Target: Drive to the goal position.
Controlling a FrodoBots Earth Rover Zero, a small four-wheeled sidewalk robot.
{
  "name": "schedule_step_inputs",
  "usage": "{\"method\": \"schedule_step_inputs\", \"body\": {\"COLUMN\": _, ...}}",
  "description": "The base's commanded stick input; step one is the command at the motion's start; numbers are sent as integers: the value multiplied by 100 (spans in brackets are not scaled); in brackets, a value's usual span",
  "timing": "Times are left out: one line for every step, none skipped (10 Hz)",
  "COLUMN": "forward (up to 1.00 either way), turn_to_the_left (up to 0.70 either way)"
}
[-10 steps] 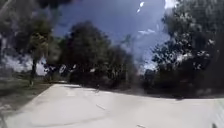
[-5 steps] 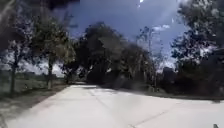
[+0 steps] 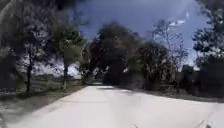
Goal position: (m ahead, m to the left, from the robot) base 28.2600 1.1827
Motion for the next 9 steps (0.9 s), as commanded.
{"method": "schedule_step_inputs", "body": {"forward": 85, "turn_to_the_left": 0}}
{"method": "schedule_step_inputs", "body": {"forward": 85, "turn_to_the_left": 0}}
{"method": "schedule_step_inputs", "body": {"forward": 85, "turn_to_the_left": 0}}
{"method": "schedule_step_inputs", "body": {"forward": 85, "turn_to_the_left": 0}}
{"method": "schedule_step_inputs", "body": {"forward": 85, "turn_to_the_left": 0}}
{"method": "schedule_step_inputs", "body": {"forward": 85, "turn_to_the_left": 0}}
{"method": "schedule_step_inputs", "body": {"forward": 85, "turn_to_the_left": 0}}
{"method": "schedule_step_inputs", "body": {"forward": 85, "turn_to_the_left": 9}}
{"method": "schedule_step_inputs", "body": {"forward": 85, "turn_to_the_left": 34}}
